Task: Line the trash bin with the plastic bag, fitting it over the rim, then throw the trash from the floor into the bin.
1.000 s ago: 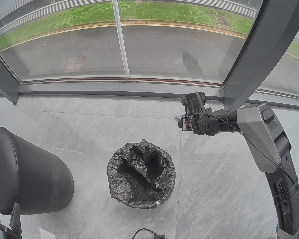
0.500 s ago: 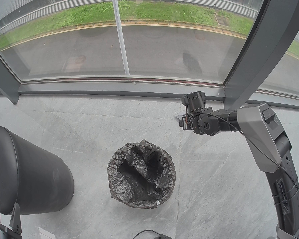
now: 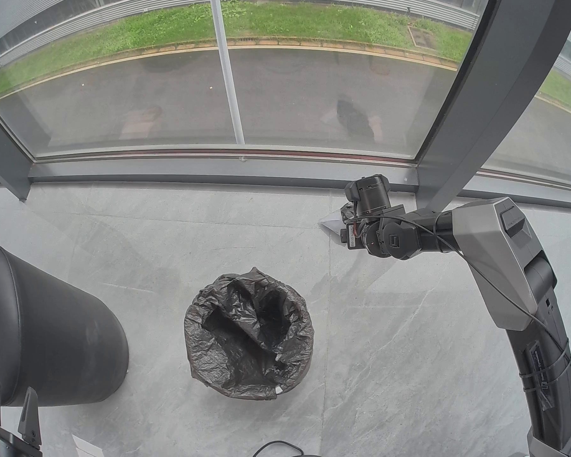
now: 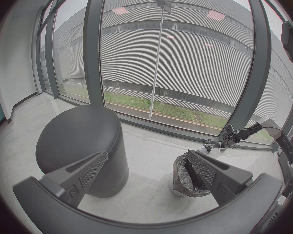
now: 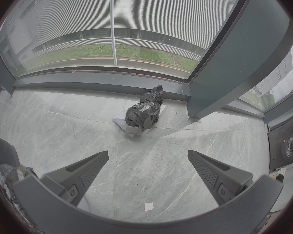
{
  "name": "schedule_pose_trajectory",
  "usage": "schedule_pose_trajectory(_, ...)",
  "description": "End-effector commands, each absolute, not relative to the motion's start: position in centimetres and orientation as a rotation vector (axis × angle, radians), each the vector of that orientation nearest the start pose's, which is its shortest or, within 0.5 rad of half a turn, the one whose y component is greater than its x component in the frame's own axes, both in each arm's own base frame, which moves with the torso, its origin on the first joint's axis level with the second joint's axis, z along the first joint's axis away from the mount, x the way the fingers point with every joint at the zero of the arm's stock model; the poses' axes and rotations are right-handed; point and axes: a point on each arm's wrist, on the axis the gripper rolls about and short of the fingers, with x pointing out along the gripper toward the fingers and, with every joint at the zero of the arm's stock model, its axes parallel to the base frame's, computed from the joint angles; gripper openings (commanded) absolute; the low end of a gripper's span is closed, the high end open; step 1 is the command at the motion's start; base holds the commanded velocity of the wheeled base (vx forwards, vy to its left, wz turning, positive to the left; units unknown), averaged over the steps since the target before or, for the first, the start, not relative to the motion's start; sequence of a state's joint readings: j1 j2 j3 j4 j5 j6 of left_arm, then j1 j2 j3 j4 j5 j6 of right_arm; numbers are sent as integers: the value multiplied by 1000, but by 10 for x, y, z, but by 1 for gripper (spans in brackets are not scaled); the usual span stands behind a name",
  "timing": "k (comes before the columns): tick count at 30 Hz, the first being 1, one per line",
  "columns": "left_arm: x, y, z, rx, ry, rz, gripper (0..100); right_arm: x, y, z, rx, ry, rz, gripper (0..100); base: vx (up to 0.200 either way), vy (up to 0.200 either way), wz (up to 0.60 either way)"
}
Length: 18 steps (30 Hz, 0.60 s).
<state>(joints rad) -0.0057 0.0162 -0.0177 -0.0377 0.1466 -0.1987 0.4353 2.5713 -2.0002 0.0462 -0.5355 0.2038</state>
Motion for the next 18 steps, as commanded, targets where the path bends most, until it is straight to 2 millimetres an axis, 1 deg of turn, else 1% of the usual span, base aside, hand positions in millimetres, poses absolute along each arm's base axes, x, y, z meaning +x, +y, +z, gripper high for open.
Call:
schedule_pose_trajectory(1, -24, 3, 82, -202, -58, 136, 100, 478, 209, 72, -90, 534, -153, 100, 0, 0, 0)
schedule_pose_trajectory(9, -24, 3, 81, -201, -57, 135, 100, 478, 209, 71, -90, 535, -153, 100, 0, 0, 0)
schedule_pose_trajectory(18, -24, 3, 81, -201, -57, 136, 100, 478, 210, 68, -92, 537, -152, 100, 200, 0, 0)
